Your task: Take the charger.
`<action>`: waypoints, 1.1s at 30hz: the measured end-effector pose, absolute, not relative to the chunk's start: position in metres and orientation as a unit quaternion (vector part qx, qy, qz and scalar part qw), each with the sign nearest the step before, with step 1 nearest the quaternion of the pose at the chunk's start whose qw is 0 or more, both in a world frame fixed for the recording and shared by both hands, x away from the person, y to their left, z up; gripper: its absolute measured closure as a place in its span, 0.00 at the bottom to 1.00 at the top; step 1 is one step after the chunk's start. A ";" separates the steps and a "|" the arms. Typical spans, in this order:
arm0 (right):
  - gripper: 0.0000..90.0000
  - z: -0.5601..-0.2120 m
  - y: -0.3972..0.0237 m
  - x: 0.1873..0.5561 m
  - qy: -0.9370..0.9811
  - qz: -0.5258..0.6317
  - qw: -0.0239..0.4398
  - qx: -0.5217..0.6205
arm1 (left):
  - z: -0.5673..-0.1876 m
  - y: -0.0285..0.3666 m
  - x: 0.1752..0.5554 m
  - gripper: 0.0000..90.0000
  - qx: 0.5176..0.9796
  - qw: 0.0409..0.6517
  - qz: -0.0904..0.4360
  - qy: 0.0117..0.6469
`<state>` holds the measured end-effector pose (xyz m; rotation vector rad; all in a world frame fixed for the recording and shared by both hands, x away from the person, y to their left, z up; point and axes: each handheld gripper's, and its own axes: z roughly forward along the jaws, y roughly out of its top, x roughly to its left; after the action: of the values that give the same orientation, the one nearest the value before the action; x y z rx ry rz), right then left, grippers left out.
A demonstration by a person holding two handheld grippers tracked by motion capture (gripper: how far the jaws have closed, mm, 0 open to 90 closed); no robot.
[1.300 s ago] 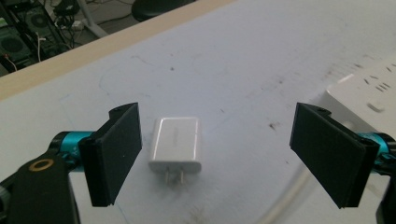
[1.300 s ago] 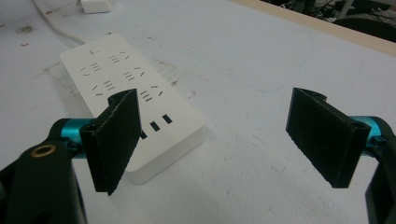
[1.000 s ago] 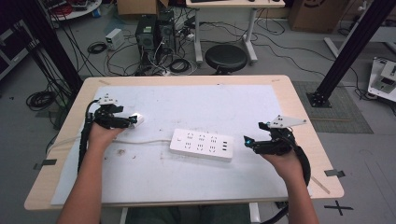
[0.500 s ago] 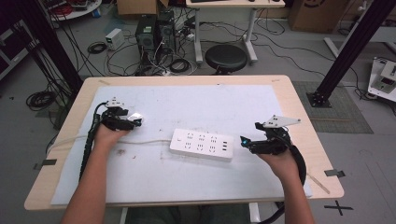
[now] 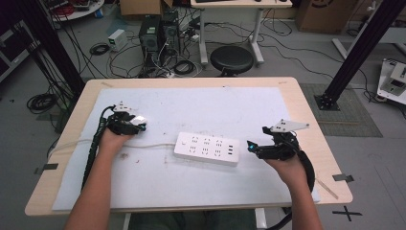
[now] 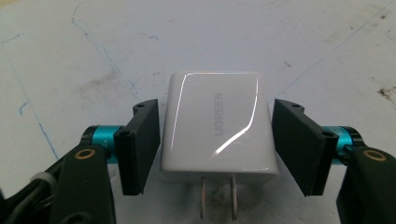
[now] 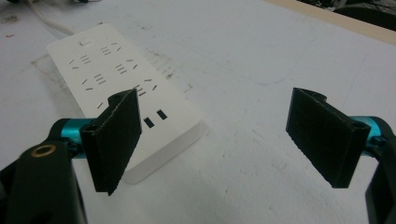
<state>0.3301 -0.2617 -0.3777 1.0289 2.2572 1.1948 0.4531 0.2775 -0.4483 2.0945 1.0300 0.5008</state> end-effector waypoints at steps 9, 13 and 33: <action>0.21 -0.378 -0.264 0.330 0.803 0.427 0.193 0.367 | -0.448 0.275 0.452 0.47 0.818 0.360 0.206 0.399; 0.21 -0.378 -0.264 0.331 0.803 0.427 0.191 0.369 | -0.437 0.277 0.446 0.47 0.813 0.372 0.211 0.395; 0.21 -0.366 -0.256 0.328 0.813 0.431 0.182 0.346 | -0.357 0.278 0.348 0.47 0.811 0.444 0.214 0.314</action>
<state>0.3275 -0.2565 -0.3656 0.9767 2.2961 1.2161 0.3480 0.2784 -0.3569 2.0122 0.7788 0.5317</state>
